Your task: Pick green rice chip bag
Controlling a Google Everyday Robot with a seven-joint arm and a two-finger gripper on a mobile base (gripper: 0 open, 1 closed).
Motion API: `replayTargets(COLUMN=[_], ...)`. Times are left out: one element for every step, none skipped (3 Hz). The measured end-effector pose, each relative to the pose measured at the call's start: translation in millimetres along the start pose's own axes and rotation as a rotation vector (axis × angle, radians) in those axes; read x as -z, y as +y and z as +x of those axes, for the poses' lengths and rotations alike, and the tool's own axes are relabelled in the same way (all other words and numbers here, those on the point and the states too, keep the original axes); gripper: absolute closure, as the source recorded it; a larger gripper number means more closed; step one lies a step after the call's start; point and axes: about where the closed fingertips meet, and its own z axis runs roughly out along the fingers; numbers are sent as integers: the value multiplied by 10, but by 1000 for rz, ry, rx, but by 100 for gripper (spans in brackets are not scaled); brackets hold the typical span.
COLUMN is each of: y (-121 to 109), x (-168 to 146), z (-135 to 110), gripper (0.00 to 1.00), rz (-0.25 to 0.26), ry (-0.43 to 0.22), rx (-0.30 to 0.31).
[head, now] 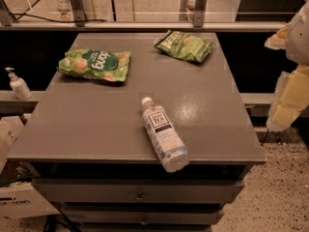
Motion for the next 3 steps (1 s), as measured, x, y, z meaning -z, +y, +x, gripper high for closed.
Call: replayTargets(y=[0, 21, 5], x=[0, -19, -144], z=[0, -104, -484], gripper=[0, 0, 0], rz=[0, 3, -8], ry=[0, -46, -154], rx=[0, 24, 91])
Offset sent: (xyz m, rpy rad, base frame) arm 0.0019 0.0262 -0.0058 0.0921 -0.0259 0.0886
